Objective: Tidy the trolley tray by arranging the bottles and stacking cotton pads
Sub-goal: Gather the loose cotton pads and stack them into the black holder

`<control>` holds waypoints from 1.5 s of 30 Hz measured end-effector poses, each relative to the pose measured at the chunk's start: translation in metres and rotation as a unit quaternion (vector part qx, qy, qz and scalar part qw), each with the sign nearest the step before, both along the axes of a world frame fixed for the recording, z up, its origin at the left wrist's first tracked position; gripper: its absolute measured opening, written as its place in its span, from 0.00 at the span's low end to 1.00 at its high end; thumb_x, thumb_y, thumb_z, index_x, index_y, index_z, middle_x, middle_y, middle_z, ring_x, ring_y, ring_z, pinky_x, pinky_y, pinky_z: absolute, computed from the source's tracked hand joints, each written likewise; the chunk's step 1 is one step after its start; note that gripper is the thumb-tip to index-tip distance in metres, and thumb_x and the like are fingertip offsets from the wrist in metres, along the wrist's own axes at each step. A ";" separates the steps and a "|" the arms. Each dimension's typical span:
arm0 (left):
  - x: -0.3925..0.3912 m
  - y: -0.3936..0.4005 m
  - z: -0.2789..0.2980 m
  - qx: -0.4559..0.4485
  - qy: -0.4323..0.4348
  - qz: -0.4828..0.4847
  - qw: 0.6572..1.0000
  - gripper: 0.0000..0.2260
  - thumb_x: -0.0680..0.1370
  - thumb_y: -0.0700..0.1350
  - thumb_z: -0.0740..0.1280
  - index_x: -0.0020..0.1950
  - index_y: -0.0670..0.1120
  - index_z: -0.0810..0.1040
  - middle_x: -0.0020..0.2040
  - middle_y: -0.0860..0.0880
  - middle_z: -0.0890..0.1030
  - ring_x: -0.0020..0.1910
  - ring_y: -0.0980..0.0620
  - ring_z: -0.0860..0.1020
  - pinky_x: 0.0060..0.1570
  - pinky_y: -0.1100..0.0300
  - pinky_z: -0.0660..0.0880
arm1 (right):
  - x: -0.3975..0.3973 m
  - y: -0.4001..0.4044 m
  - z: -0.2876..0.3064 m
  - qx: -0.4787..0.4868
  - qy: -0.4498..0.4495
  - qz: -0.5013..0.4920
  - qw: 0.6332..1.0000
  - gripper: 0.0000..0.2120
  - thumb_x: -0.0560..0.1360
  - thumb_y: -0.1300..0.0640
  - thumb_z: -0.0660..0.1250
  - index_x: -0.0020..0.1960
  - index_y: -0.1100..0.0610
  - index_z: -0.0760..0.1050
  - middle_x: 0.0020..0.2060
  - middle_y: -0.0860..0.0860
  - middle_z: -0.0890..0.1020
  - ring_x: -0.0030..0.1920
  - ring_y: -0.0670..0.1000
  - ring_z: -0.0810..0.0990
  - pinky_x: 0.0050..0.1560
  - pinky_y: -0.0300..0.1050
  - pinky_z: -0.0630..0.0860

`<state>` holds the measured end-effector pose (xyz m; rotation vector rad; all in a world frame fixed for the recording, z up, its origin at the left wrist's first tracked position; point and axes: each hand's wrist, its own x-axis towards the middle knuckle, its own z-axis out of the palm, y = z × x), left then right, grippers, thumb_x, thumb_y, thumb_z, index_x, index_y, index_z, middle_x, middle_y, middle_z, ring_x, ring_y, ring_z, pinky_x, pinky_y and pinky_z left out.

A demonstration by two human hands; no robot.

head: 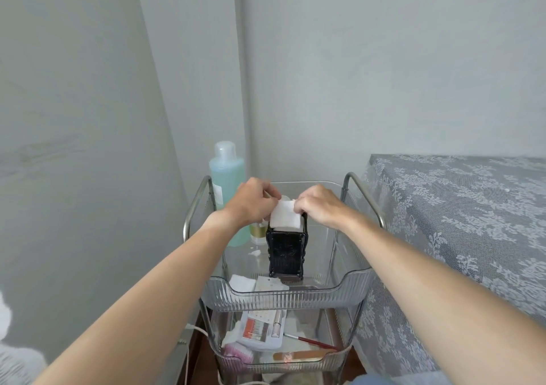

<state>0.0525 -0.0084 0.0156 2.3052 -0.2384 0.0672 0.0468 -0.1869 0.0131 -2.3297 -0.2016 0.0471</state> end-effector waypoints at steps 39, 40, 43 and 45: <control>-0.022 0.029 -0.076 0.473 0.270 -0.032 0.838 0.29 0.72 0.55 0.75 0.68 0.41 0.74 0.59 0.46 0.82 0.58 0.43 0.82 0.57 0.51 0.78 | 0.019 0.016 -0.051 -0.096 0.042 0.003 0.994 0.21 0.79 0.46 0.61 0.66 0.58 0.71 0.60 0.56 0.76 0.59 0.57 0.75 0.53 0.50 0.71; -0.023 0.028 -0.076 0.467 0.268 -0.034 0.842 0.27 0.72 0.54 0.75 0.66 0.41 0.75 0.56 0.46 0.83 0.57 0.43 0.82 0.57 0.51 0.79 | 0.019 0.016 -0.051 -0.092 0.041 0.002 0.995 0.22 0.79 0.44 0.60 0.66 0.57 0.71 0.61 0.56 0.76 0.59 0.57 0.75 0.52 0.50 0.71; -0.017 0.030 -0.075 0.394 0.249 -0.021 0.885 0.22 0.73 0.48 0.75 0.63 0.38 0.77 0.56 0.43 0.83 0.55 0.41 0.82 0.56 0.50 0.80 | 0.019 0.015 -0.049 -0.076 0.034 -0.001 0.996 0.21 0.79 0.43 0.61 0.65 0.57 0.73 0.59 0.55 0.77 0.57 0.56 0.76 0.50 0.47 0.70; -0.011 0.035 -0.072 0.326 0.217 -0.008 0.920 0.18 0.74 0.44 0.74 0.62 0.41 0.79 0.58 0.44 0.82 0.54 0.43 0.82 0.54 0.53 0.79 | 0.019 0.014 -0.048 -0.053 0.023 -0.007 0.998 0.15 0.77 0.47 0.66 0.58 0.56 0.75 0.55 0.54 0.80 0.52 0.54 0.77 0.46 0.46 0.70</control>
